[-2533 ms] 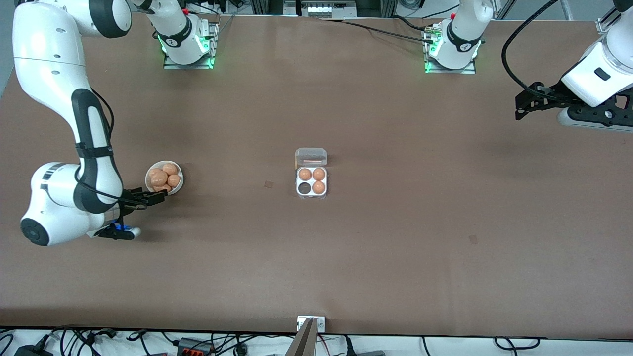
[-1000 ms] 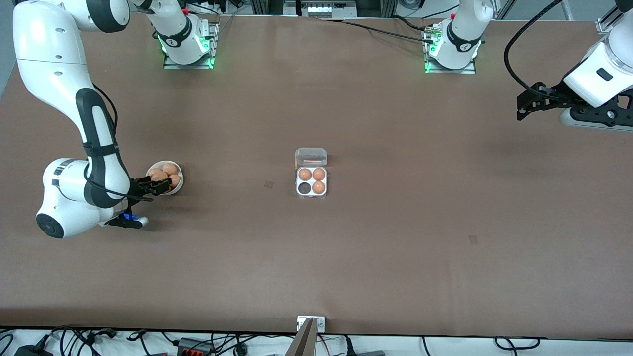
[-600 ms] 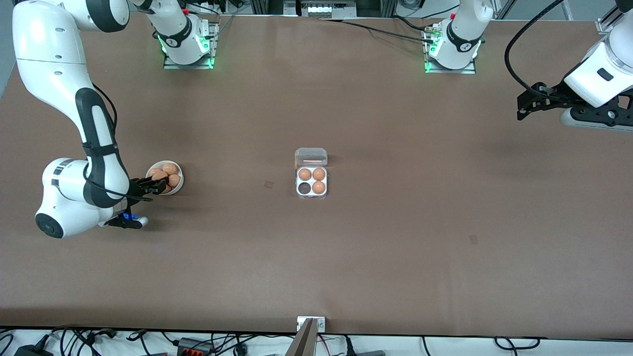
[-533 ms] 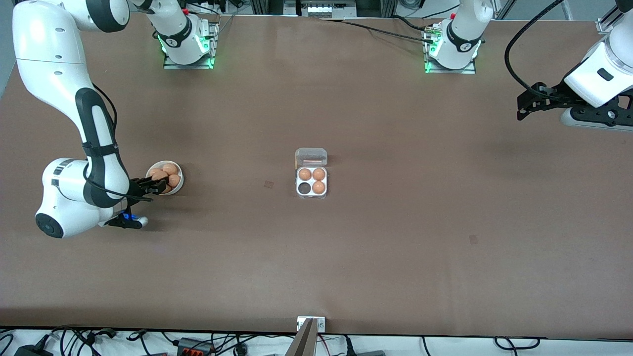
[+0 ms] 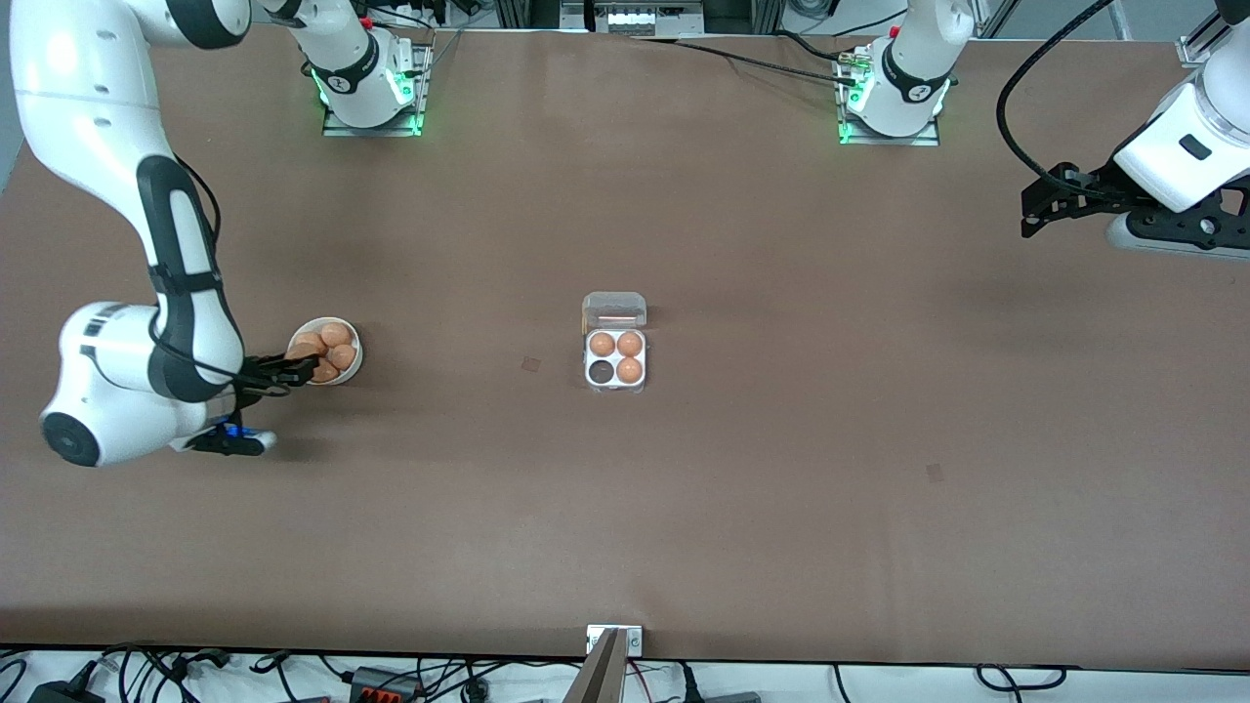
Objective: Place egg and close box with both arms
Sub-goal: 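Lift the egg with the right gripper and carry it over the carton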
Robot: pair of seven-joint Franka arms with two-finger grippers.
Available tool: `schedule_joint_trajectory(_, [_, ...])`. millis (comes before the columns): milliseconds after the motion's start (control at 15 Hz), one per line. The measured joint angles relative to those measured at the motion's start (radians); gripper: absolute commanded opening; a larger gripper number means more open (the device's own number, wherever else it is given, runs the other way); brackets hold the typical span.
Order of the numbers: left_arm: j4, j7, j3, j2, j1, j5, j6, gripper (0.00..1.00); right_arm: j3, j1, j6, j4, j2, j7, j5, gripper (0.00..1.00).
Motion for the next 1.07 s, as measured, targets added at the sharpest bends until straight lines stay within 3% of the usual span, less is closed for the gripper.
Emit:
schedule_joint_trajectory(267, [0.000, 0.000, 0.000, 0.000, 0.000, 0.000, 0.000, 1.00, 0.002, 0.038, 0.076, -0.051, -0.141, 0.000, -0.042, 0.19])
schedule_joint_trajectory(533, [0.000, 0.000, 0.000, 0.000, 0.000, 0.000, 0.000, 1.00, 0.005, 0.140, 0.262, -0.144, -0.259, 0.012, -0.061, 0.20])
schedule_joint_trajectory(1067, [0.000, 0.000, 0.000, 0.000, 0.001, 0.000, -0.009, 1.00, 0.006, 0.414, 0.586, -0.190, -0.268, 0.288, -0.127, 0.20])
